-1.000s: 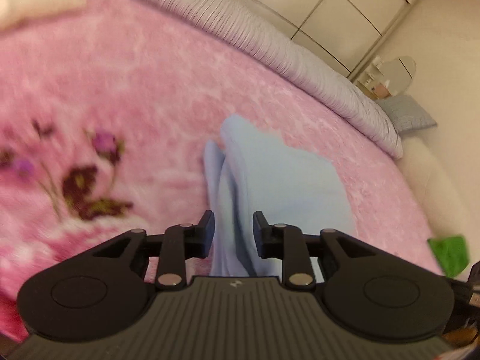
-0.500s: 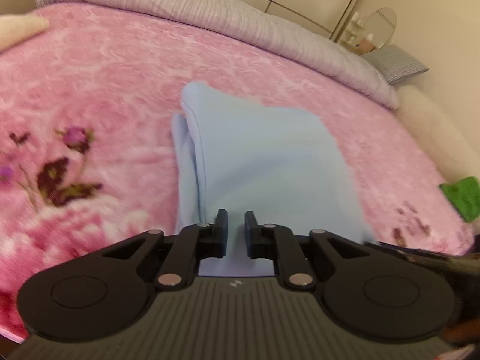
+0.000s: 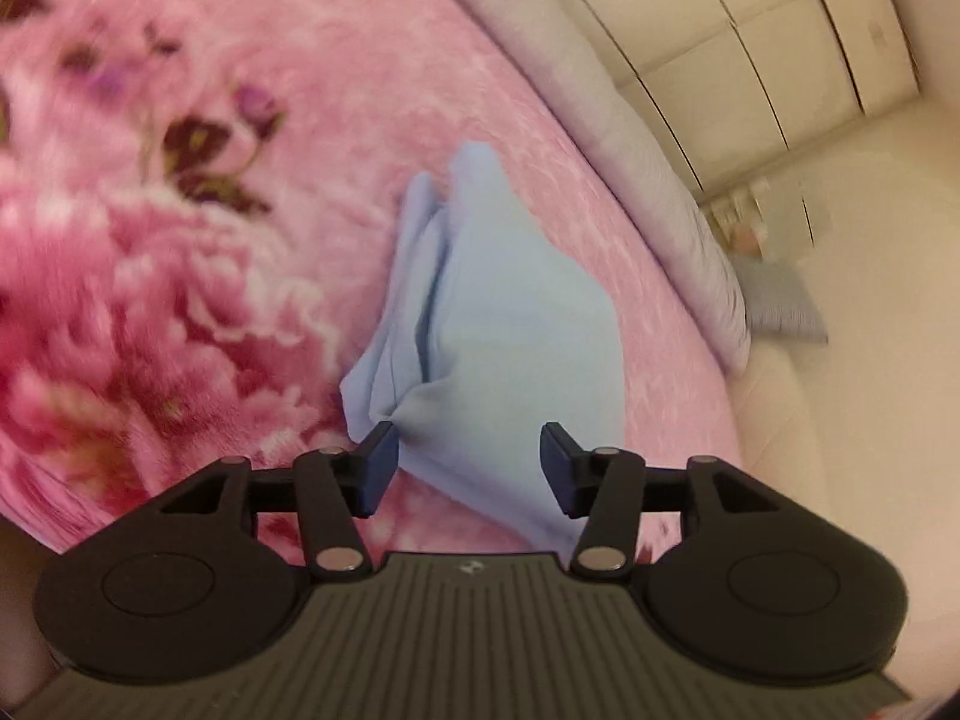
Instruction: Fold clothes
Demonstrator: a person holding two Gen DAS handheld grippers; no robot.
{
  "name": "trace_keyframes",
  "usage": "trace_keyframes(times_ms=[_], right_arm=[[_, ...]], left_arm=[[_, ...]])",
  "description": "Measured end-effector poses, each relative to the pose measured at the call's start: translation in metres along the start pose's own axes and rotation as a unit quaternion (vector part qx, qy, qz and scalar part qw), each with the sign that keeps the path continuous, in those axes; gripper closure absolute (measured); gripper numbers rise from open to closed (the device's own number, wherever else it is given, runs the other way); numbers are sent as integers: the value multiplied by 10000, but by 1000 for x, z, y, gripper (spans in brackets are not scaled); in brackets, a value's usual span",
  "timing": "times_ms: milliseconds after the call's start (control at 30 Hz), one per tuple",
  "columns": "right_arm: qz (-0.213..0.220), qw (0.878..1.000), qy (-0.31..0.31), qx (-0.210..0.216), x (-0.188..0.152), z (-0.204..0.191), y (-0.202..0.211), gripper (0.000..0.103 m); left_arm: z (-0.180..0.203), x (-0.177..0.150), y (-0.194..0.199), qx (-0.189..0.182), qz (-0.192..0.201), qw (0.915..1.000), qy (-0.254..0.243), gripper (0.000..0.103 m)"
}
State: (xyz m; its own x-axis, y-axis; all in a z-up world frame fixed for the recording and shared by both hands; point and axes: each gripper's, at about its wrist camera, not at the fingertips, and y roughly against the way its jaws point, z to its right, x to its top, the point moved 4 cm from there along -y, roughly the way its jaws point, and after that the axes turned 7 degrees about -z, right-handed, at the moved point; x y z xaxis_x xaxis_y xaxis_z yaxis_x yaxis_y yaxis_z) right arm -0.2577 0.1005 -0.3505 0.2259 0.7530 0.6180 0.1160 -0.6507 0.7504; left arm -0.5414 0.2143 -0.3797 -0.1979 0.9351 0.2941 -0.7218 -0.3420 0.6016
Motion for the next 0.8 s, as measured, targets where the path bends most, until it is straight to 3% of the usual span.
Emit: trace_keyframes(times_ms=[67,100,133,200,267,367,433,600,733,800], right_arm=[[26,10000,67,4,1,-2,-2,59],[45,9999,99,5,1,-3,-3,59],[51,9999,120,16,1,-4,-5,59],[48,9999,113,101,2,-5,-8,59],[59,9995,114,285,4,-9,-10,70],[-35,9993,110,347,4,-14,-16,72],[-136,9995,129,268,3,-13,-22,72],[-172,9990,-130,387,8,-3,-13,68],[98,9979,-416,478,17,2,-3,68],[59,9978,-483,453,17,2,-6,66]], left_arm=[[-5,4,-9,-17,31,9998,181,60],[-6,6,-12,-11,72,9998,182,77],[-6,9,-12,-22,127,9998,136,83],[-2,13,-8,-20,311,9995,-74,87],[10,15,0,72,526,9971,-545,87],[14,14,-3,429,484,9925,-1038,88],[2,6,-13,592,284,9935,-933,88],[0,7,-6,698,288,9942,-759,85],[33,12,21,1085,680,9822,-1377,86],[51,13,30,1116,801,9755,-1718,80]])
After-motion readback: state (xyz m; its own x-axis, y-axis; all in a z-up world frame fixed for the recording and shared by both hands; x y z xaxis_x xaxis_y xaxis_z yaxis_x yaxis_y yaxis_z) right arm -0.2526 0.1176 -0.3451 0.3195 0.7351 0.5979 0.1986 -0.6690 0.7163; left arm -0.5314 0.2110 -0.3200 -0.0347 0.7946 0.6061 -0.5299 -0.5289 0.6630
